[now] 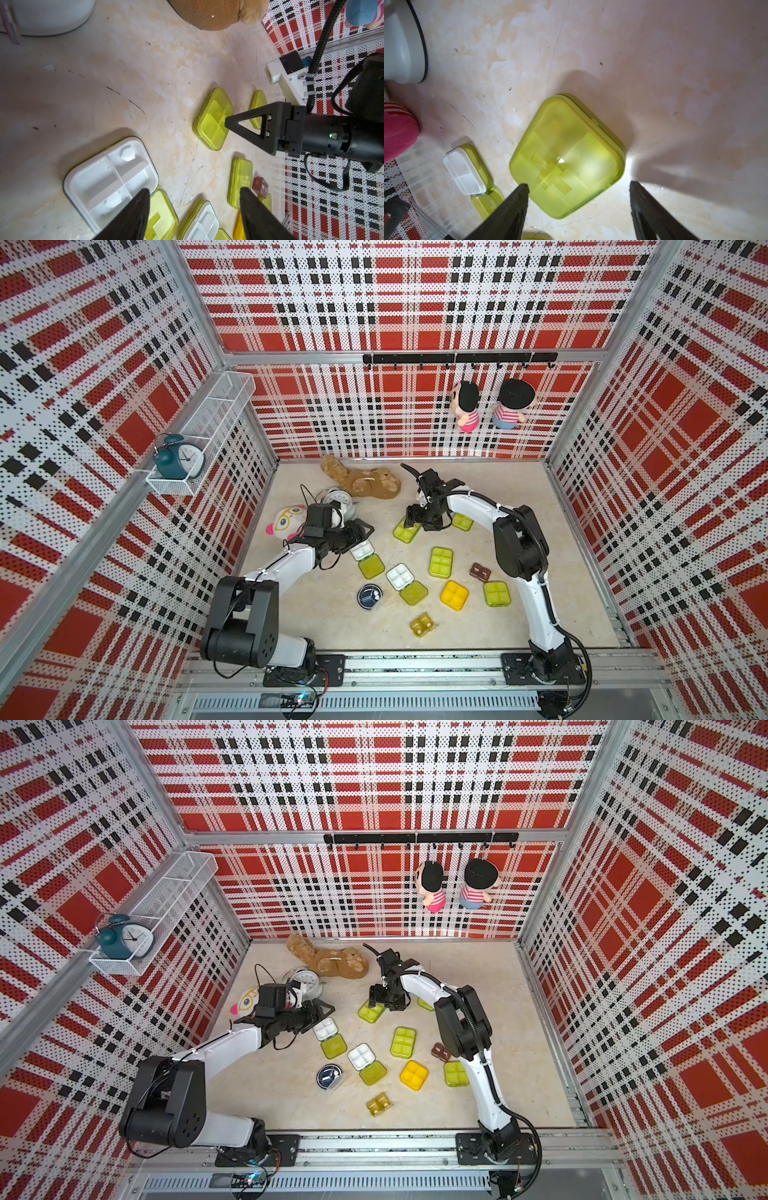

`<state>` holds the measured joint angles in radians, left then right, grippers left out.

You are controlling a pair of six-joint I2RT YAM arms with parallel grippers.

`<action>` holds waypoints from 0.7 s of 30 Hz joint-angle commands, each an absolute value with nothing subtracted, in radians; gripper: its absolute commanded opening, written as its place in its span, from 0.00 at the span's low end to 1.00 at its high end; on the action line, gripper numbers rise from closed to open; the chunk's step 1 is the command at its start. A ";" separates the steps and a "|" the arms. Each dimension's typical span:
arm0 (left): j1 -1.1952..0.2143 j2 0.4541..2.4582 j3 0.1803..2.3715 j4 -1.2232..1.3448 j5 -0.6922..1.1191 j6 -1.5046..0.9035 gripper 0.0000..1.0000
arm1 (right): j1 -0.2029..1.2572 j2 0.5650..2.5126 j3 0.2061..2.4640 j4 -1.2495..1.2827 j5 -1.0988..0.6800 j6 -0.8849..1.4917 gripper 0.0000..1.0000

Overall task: Close pillboxes
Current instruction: Close the lid on the pillbox.

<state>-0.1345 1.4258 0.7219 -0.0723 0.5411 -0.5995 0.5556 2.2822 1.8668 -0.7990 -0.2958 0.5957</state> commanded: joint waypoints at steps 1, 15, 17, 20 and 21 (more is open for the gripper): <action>-0.129 1.391 0.692 -0.075 0.525 -0.600 0.71 | 0.563 2.320 1.893 -0.801 -0.307 0.591 0.79; -0.122 1.364 0.677 -0.077 0.508 -0.616 0.71 | 0.572 2.365 1.862 -0.852 -0.218 0.561 0.77; -0.121 1.360 0.671 -0.078 0.502 -0.617 0.71 | 0.574 2.372 1.857 -0.862 -0.197 0.524 0.76; -0.118 1.360 0.664 -0.082 0.497 -0.617 0.71 | 0.580 2.375 1.843 -0.854 -0.168 0.503 0.74; -0.117 1.362 0.664 -0.083 0.497 -0.616 0.71 | 0.581 2.377 1.842 -0.854 -0.158 0.496 0.74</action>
<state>-0.1261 1.3792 0.6765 -0.0788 0.5133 -0.6205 0.5716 2.3051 1.8725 -0.8082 -0.2333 0.5381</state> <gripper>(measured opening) 0.709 0.743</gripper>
